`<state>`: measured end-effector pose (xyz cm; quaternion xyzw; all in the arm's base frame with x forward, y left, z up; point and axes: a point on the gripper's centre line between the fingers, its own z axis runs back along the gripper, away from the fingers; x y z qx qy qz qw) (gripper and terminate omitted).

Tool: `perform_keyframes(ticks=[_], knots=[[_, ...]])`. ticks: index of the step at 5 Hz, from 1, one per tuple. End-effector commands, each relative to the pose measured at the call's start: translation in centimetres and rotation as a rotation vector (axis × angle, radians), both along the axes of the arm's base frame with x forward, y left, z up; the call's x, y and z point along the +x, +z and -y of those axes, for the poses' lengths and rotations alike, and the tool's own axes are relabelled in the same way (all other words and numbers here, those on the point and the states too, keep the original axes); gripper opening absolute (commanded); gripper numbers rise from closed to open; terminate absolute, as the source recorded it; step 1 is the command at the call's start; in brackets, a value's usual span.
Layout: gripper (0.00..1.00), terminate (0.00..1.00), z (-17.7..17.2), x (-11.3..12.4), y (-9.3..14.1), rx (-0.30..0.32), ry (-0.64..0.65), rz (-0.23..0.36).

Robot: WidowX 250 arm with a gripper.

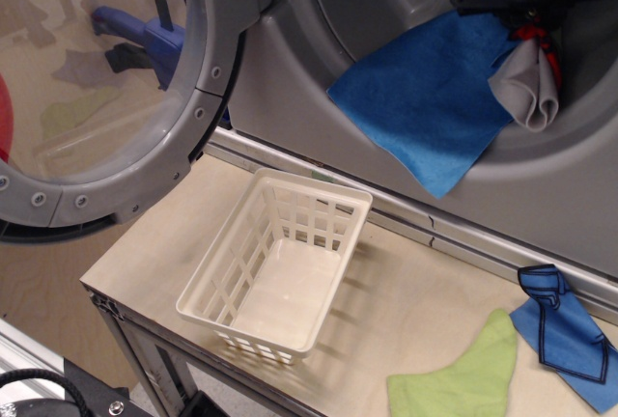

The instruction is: Put clothes in laundry machine

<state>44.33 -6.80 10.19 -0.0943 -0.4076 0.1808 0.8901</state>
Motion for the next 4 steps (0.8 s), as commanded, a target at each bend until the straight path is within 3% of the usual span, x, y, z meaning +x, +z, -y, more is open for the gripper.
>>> perform_keyframes(ticks=[1, 2, 4], knots=[[1.00, 0.00, -0.1, -3.0, 2.6, -0.048, 0.018, -0.064], [1.00, 0.00, -0.6, -5.2, 2.5, -0.081, 0.009, -0.139], [1.00, 0.00, -1.2, -10.2, 2.6, -0.112, -0.050, -0.231]])
